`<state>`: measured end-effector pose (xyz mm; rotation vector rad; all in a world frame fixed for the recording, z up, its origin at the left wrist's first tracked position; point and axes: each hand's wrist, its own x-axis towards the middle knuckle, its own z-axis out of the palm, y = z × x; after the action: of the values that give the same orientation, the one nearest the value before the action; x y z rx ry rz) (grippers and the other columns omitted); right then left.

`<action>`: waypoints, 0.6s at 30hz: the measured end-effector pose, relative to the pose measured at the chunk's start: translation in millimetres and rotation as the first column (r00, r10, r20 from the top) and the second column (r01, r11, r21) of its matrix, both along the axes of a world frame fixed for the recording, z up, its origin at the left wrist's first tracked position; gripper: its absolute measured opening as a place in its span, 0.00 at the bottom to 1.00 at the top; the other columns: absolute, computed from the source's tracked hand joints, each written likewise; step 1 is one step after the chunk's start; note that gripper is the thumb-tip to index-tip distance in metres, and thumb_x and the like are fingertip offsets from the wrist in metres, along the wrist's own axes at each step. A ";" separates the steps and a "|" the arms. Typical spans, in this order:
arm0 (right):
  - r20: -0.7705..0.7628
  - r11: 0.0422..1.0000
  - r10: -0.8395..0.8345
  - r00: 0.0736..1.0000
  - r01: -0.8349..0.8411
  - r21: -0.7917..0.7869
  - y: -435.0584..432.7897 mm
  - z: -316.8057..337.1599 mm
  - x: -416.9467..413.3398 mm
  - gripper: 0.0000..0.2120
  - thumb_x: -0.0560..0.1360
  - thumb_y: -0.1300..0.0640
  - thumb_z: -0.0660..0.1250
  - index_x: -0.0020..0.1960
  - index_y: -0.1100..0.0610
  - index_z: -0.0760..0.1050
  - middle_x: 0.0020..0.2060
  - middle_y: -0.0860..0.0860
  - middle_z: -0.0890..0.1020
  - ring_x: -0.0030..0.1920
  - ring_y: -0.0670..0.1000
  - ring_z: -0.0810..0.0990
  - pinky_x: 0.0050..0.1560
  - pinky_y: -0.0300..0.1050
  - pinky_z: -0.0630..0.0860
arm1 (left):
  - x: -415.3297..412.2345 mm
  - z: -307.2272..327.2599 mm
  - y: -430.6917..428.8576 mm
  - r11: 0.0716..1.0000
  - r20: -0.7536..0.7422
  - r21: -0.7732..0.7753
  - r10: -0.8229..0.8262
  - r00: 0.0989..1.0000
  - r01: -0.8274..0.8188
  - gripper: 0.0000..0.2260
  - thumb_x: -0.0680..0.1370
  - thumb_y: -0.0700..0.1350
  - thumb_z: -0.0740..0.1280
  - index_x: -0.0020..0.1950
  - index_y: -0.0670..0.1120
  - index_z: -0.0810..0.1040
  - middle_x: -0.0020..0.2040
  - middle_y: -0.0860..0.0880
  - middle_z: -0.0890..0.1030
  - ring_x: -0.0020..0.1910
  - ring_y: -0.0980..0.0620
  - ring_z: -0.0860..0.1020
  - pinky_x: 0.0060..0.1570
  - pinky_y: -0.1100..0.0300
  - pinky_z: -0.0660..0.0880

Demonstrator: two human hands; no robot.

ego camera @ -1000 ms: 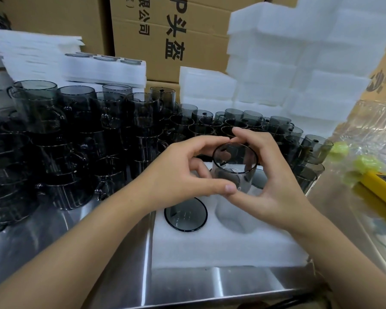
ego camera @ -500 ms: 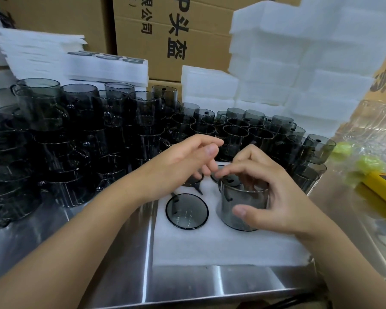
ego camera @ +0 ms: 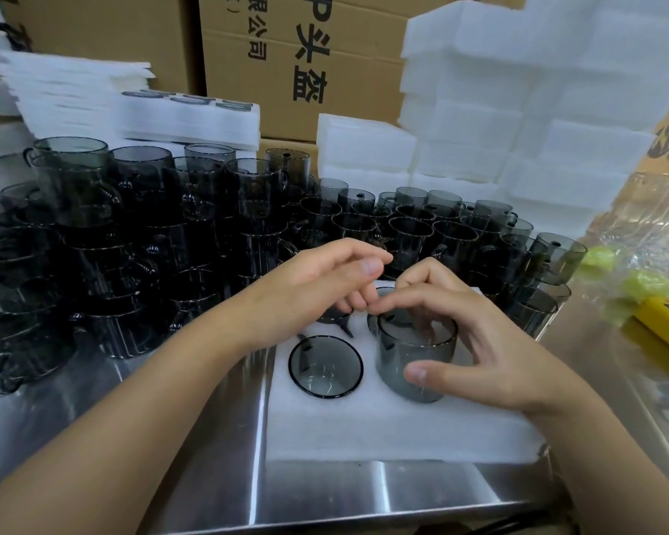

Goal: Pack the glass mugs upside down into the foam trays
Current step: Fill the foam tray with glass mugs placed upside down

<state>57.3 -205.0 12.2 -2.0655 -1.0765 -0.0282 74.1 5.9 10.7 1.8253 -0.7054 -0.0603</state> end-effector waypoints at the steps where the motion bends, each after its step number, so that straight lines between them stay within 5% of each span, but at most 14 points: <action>1: -0.014 1.000 0.015 1.000 -0.015 -0.013 0.0 0.3 -0.3 0.21 0.67 0.50 0.71 0.59 0.53 0.76 0.49 0.53 0.70 0.47 0.46 0.70 0.48 0.34 0.66 | -0.6 0.4 0.3 1.000 -0.002 0.015 -0.009 1.000 0.009 0.21 0.70 0.61 0.62 0.60 0.56 0.74 0.44 0.56 0.82 0.45 0.59 0.79 0.48 0.64 0.75; 5: -0.038 0.997 0.056 0.998 -0.058 -0.049 -0.5 0.6 0.8 0.20 0.64 0.54 0.74 0.55 0.54 0.75 0.50 0.51 0.71 0.52 0.45 0.72 0.56 0.34 0.65 | -1.3 -0.1 0.7 0.994 0.029 0.103 -0.035 0.999 0.032 0.24 0.67 0.51 0.74 0.61 0.55 0.74 0.45 0.56 0.81 0.45 0.58 0.79 0.51 0.58 0.76; 10: -0.089 0.997 0.036 0.995 -0.031 0.066 -0.4 -2.1 2.0 0.25 0.65 0.35 0.70 0.48 0.56 0.79 0.45 0.46 0.72 0.46 0.47 0.71 0.50 0.38 0.68 | -3.0 0.9 -0.4 0.983 0.066 0.181 -0.032 0.997 0.019 0.29 0.63 0.53 0.78 0.61 0.58 0.74 0.47 0.57 0.81 0.48 0.59 0.78 0.54 0.56 0.75; 14: -0.040 0.989 -0.074 0.996 0.079 0.126 -0.8 -4.3 4.8 0.11 0.68 0.47 0.70 0.41 0.55 0.80 0.40 0.50 0.73 0.40 0.49 0.70 0.44 0.41 0.68 | -3.0 1.3 0.2 0.975 0.058 0.222 -0.033 0.998 0.019 0.28 0.65 0.48 0.79 0.62 0.59 0.75 0.48 0.58 0.80 0.48 0.61 0.77 0.52 0.61 0.74; 18: -0.033 0.998 -0.050 0.998 0.051 0.031 1.2 -4.2 2.8 0.10 0.65 0.48 0.73 0.38 0.55 0.80 0.36 0.47 0.72 0.38 0.44 0.69 0.42 0.38 0.67 | -2.5 -0.3 -0.1 0.970 0.062 0.244 -0.035 0.997 0.019 0.27 0.65 0.49 0.79 0.62 0.59 0.74 0.49 0.59 0.80 0.50 0.63 0.77 0.50 0.68 0.73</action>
<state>60.1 -203.8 8.0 -2.0580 -0.9978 -0.0368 71.6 5.8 10.5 2.0603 -0.7975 -0.1090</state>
